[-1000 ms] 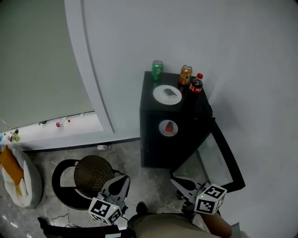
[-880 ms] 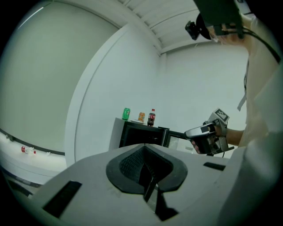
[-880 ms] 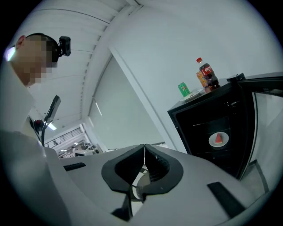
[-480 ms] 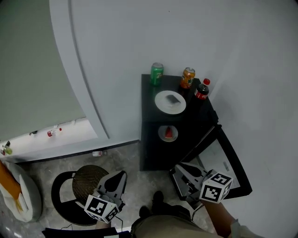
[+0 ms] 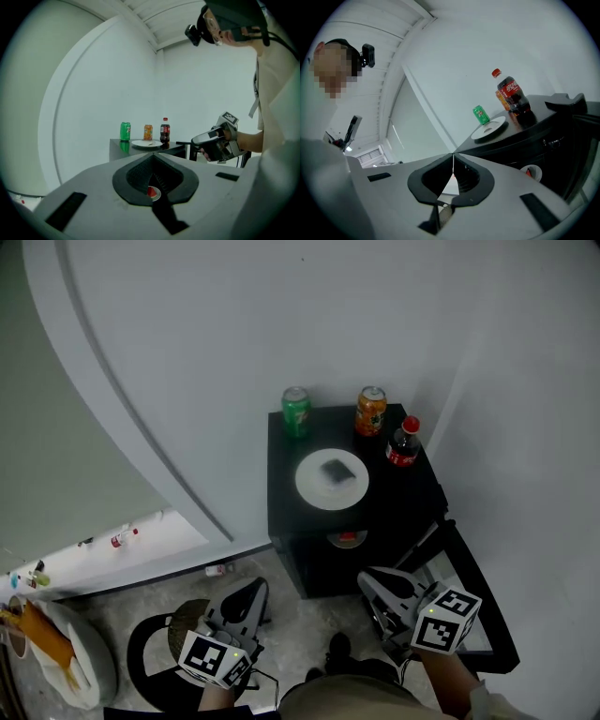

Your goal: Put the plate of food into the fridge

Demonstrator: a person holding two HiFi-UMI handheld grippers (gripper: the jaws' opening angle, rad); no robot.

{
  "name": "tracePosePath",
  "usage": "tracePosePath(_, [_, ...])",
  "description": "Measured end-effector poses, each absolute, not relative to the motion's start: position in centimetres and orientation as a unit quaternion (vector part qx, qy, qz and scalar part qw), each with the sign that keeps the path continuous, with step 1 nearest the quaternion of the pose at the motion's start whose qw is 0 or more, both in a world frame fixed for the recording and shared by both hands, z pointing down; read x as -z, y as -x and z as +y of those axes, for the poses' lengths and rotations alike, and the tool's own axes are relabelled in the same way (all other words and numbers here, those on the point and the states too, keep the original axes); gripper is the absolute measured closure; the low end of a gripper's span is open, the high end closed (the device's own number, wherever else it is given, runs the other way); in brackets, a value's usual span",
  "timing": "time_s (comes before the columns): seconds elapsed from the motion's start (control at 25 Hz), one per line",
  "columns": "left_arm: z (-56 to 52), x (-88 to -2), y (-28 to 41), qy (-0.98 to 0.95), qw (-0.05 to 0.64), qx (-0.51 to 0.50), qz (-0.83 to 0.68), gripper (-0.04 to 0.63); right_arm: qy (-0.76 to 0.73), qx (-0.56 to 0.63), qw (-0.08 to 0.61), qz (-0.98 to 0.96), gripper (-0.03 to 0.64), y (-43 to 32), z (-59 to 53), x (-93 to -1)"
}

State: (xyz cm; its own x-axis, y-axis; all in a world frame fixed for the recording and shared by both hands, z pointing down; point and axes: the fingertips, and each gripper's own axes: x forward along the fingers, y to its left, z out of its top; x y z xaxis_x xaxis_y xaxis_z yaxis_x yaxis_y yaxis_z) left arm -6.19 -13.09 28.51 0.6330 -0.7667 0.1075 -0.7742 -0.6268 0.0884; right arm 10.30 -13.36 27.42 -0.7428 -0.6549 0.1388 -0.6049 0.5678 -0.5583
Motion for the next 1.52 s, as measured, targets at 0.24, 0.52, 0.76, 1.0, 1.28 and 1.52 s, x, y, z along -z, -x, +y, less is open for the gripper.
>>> tracePosePath(0.24, [-17.8,-26.7,3.4,-0.902,0.072,-0.033,-0.425,0.584,0.330,0.317,0.051,0.888,0.597,-11.8,-15.4,-28.2])
tracePosePath(0.52, [-22.3,-25.4,1.3,-0.901,0.047,-0.092,-0.420,0.584,0.330,0.328,0.064,0.883,0.597,-12.8,-17.7,-28.0])
tracePosePath(0.76, [-28.0,-25.0,0.9,-0.900,0.048,-0.136,-0.411,0.584,0.317,0.335,0.081,0.884,0.594,-12.6,-19.2,-26.7])
tracePosePath(1.0, [-32.6,-26.6,-0.2,-0.910,0.073,-0.163,-0.374,0.495,0.329,0.369,0.108,0.863,0.414,-12.9,-21.6,-25.4])
tracePosePath(1.28, [-35.0,-28.8,-3.0,-0.928,0.073,-0.236,-0.280,0.393,0.385,0.392,0.048,0.834,0.396,-14.0,-24.7,-25.6])
tracePosePath(1.52, [-35.7,-30.1,-3.9,-0.934,0.082,-0.268,-0.220,0.393,0.407,0.441,0.021,0.799,0.396,-14.2,-26.3,-27.5])
